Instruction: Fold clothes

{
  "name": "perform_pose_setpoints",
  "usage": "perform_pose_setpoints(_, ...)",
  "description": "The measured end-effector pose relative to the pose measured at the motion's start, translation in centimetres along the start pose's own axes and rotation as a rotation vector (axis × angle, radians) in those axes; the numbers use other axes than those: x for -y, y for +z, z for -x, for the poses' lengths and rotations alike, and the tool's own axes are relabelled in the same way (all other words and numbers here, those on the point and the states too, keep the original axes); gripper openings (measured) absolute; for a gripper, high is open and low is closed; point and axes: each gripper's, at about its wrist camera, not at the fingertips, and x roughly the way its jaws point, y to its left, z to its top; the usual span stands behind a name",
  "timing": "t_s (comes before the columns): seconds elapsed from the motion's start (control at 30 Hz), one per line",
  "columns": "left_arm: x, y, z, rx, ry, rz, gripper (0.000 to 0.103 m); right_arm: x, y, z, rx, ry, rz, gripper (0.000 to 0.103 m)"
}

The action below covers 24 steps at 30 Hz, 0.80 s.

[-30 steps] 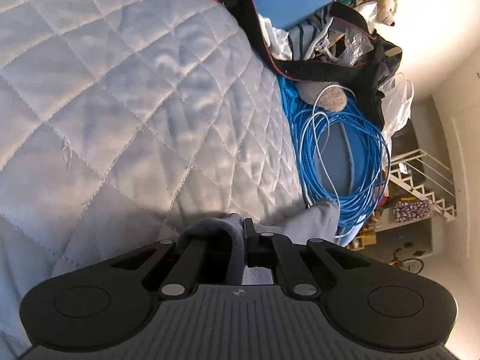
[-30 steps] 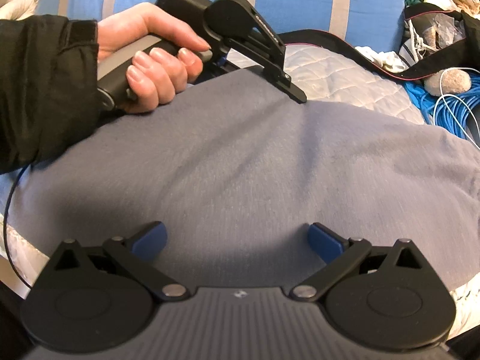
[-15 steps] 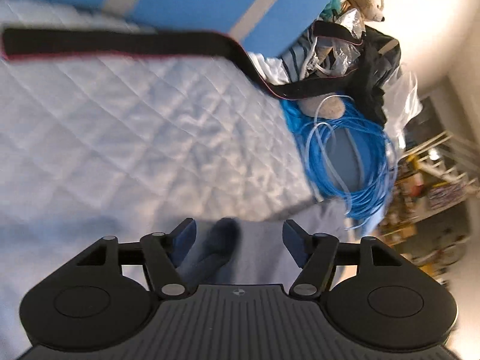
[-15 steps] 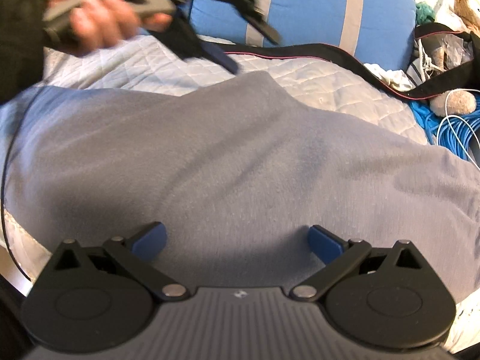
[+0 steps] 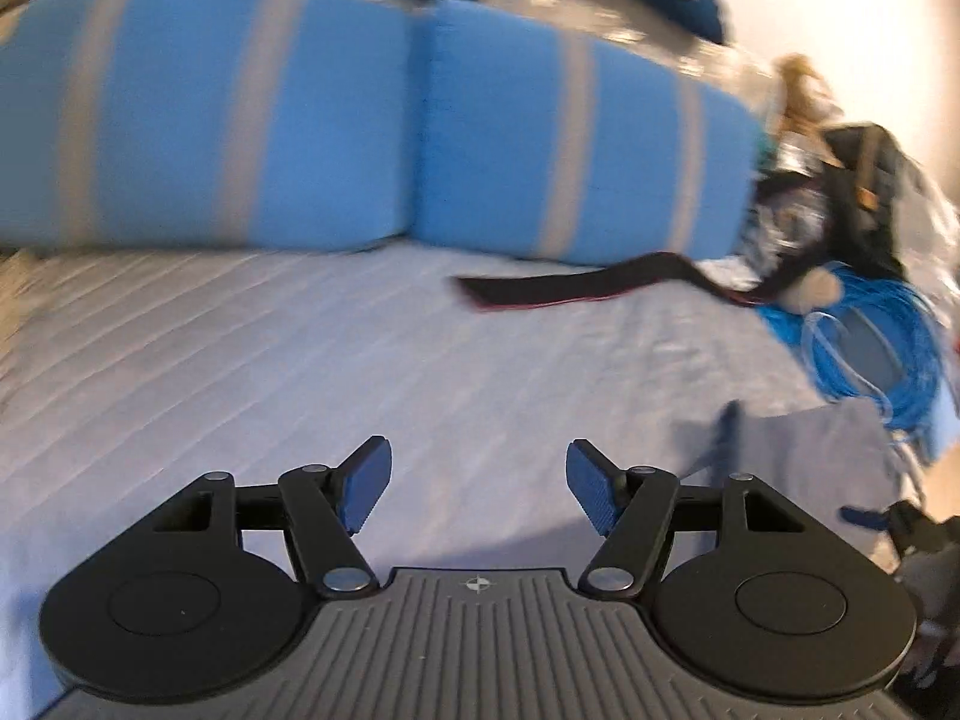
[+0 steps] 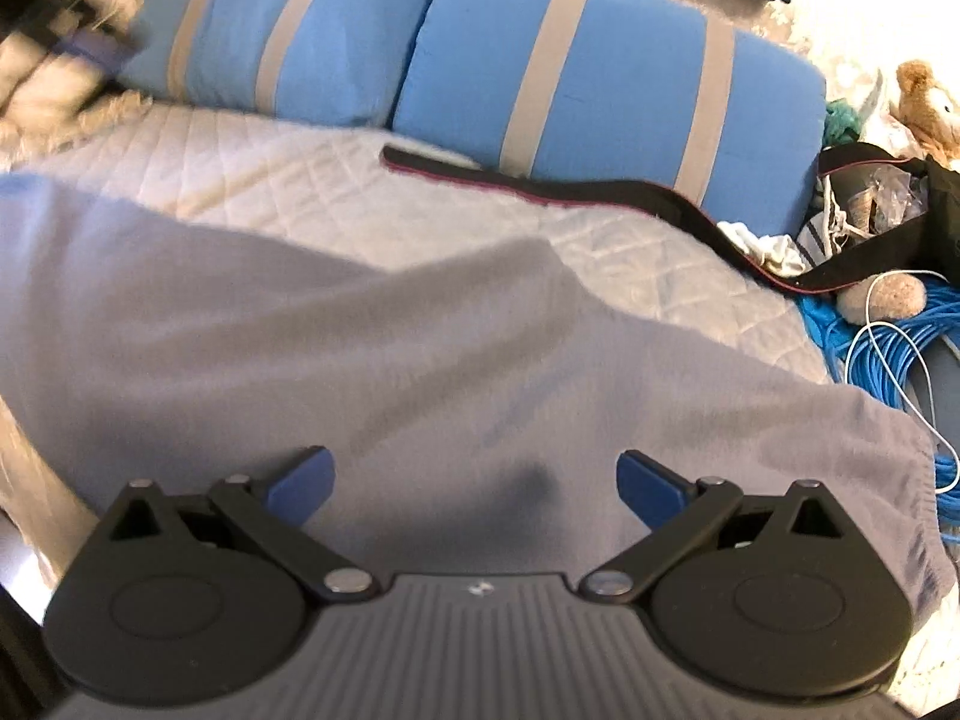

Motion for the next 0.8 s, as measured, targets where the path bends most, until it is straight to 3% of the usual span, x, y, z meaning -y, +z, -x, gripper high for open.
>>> perform_pose_setpoints(0.1, -3.4, -2.2, 2.4, -0.005, 0.031, 0.079, 0.063, -0.2, 0.6, 0.2, 0.021, 0.019, -0.027, 0.103)
perform_pose_setpoints(0.33, -9.8, -7.4, 5.8, 0.030, 0.045, 0.320, 0.063, -2.8, 0.4, 1.1, 0.092, 0.054, 0.079, 0.103)
perform_pose_setpoints(0.6, -16.2, -13.2, 7.4, 0.117, -0.006, 0.694, 0.063, -5.8, 0.1, 2.1, 0.173, 0.095, 0.200, 0.103)
perform_pose_setpoints(0.8, -19.0, -16.4, 6.1, 0.156, -0.107, 0.940, 0.063, -8.6, -1.2, 3.1, 0.285, 0.067, 0.390, 0.103)
